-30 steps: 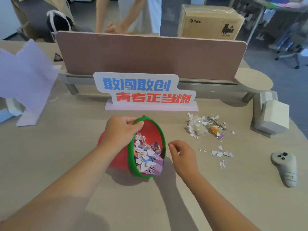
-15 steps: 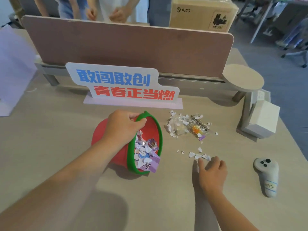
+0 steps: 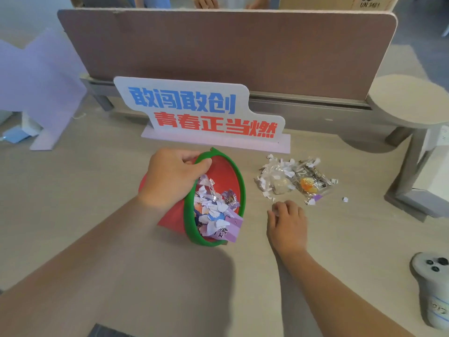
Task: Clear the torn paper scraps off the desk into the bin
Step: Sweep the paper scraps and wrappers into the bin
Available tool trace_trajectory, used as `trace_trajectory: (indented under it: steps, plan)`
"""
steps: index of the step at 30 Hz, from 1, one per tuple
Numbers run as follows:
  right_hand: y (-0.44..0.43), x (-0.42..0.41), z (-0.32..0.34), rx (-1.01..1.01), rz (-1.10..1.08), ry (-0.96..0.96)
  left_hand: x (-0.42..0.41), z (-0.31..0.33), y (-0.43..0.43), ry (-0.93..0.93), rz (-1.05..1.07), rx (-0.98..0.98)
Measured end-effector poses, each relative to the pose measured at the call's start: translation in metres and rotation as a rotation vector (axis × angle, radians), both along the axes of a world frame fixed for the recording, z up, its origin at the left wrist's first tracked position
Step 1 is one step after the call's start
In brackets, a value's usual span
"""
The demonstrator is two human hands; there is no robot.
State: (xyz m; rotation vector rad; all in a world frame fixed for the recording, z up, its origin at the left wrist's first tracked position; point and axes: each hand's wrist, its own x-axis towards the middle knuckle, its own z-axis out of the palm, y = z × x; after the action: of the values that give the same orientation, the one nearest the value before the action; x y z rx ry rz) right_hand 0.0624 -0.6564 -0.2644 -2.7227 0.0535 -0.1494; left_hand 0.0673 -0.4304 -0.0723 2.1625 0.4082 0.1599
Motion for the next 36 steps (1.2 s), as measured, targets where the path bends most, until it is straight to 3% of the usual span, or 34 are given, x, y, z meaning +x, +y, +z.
trace_trajectory:
  steps: [2, 6, 10, 14, 16, 19, 23, 25, 27, 29, 32, 36]
  plan:
    - [-0.008, 0.008, 0.002, 0.039, 0.089, 0.046, 0.0, 0.0, 0.0, 0.001, 0.013, -0.011]
    - [-0.023, 0.02, 0.003, -0.067, 0.233, 0.129, 0.0, 0.0, -0.002, 0.02, 0.028, -0.03]
    - [-0.02, 0.026, 0.014, -0.096, 0.2, 0.196, 0.0, 0.001, -0.002, 0.026, 0.037, -0.049]
    - [-0.001, 0.036, 0.036, 0.237, -0.063, 0.202, -0.001, 0.002, -0.002, 0.03, 0.038, -0.065]
    - [0.027, 0.034, 0.06, 0.425, -0.077, 0.114, 0.0, 0.003, -0.004, 0.029, 0.033, -0.064]
    - [0.078, 0.032, 0.098, 0.626, 0.068, 0.054, 0.002, 0.004, -0.007, 0.026, 0.019, -0.073]
    - [0.108, 0.031, 0.125, 0.676, 0.394, 0.016, 0.006, 0.006, -0.01, 0.025, -0.014, -0.07]
    - [0.095, 0.038, 0.12, 0.651, 0.326, -0.11, 0.009, 0.005, -0.007, 0.029, 0.002, -0.072]
    - [0.074, 0.053, 0.107, 0.601, 0.081, -0.23, 0.013, 0.004, -0.004, 0.032, 0.026, -0.077]
    - [0.053, 0.075, 0.094, 0.445, -0.055, -0.187, 0.017, 0.004, -0.004, 0.031, 0.04, -0.08]
    - [0.036, 0.107, 0.075, 0.067, 0.09, 0.118, 0.022, 0.004, -0.004, 0.044, 0.065, -0.113]
    - [0.024, 0.13, 0.046, -0.3, 0.307, 0.276, 0.025, 0.005, -0.003, 0.056, 0.059, -0.085]
